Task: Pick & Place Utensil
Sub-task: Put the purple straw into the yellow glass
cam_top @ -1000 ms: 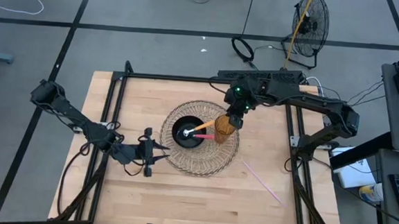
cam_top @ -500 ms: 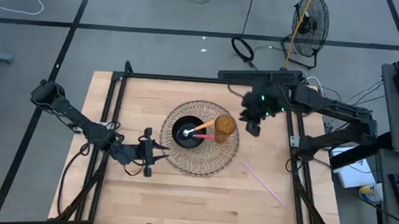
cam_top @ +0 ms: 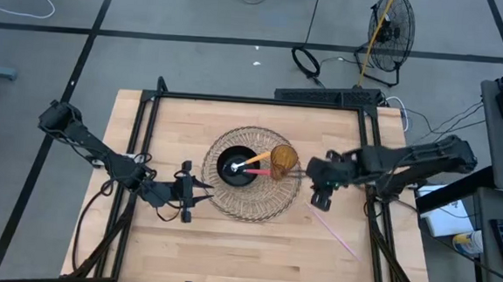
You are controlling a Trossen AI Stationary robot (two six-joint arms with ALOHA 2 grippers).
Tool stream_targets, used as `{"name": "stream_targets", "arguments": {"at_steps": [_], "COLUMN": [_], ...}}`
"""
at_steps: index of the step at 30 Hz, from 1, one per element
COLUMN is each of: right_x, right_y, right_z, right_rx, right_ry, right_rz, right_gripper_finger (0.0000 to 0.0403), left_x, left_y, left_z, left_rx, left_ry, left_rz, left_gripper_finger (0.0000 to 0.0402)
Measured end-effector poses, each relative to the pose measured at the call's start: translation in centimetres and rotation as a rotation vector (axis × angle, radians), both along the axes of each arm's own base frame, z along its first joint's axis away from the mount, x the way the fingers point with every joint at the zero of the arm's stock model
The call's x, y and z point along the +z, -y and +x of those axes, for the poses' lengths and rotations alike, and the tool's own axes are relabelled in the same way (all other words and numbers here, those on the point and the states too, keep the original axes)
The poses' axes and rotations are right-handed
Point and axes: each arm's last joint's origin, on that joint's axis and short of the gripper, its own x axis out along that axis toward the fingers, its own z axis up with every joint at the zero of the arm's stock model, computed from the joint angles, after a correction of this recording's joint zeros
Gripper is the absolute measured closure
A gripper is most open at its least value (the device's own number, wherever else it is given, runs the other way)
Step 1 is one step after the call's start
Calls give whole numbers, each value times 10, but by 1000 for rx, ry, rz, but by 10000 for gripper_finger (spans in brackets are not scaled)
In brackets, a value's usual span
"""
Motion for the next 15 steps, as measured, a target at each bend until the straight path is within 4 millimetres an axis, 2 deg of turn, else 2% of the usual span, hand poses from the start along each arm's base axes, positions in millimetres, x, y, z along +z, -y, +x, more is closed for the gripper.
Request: {"name": "stream_targets", "arguments": {"at_steps": [9,15], "right_x": [-71,-102], "right_y": [-15,-21], "right_z": [-20,-25], "right_rx": [-179,-223], "right_ry": [-160,-149], "right_rz": [46,132], "right_gripper_finger": [294,249], "left_x": [0,0], "left_y": [0,0], "left_z": [0,0], "left_rx": [0,-2], "left_ry": [0,-1], "left_rz": [1,6], "left_gripper_finger": [282,282]}}
